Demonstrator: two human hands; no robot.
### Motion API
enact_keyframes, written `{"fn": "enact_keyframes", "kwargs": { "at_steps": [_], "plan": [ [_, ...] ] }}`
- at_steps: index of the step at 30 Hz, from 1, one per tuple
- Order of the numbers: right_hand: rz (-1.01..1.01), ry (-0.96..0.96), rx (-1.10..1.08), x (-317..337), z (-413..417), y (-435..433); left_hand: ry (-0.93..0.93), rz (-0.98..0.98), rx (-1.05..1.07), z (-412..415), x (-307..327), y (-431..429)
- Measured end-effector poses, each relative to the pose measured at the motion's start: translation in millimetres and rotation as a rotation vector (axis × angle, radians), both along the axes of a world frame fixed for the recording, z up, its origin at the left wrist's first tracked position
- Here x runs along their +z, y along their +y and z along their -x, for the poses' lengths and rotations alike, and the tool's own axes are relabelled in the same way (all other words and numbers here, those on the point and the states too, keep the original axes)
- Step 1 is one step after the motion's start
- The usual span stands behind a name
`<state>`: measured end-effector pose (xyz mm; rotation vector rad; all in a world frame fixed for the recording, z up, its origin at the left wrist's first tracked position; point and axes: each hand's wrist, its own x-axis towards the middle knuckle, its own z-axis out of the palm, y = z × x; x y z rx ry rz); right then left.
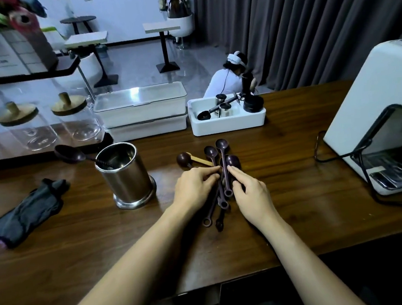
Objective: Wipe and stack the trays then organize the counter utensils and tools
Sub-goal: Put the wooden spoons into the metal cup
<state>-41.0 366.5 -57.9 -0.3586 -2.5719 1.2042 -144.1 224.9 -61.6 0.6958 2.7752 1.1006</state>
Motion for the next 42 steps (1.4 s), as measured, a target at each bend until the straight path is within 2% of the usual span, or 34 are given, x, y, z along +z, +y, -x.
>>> {"fn": "enact_keyframes", "kwargs": {
  "at_steps": [4, 10, 15, 20, 26, 31, 42],
  "plan": [
    [0.01, 0.005, -0.01, 1, -1, -1, -0.078, -0.068, 0.033, 0, 1, -2],
    [0.012, 0.073, -0.026, 9, 3, -12, -0.162, -0.354, 0.089, -3, 12, -27],
    [-0.076, 0.112, 0.019, 20, 22, -33, -0.092, -0.51, 0.12, -2, 47, -63],
    [-0.032, 0.152, 0.094, 30, 40, -70, 0.019, -0.646, 0.192, -2, 95, -106],
    [0.057, 0.102, 0.242, 42, 54, -120, 0.177, -0.637, 0.294, 9, 130, -157],
    [0.112, 0.103, 0.291, 47, 61, -141, 0.227, -0.667, 0.39, 21, 131, -187],
    [0.208, 0.051, 0.363, 41, 80, -164, 0.385, -0.597, 0.365, 27, 121, -200]
  ]
}}
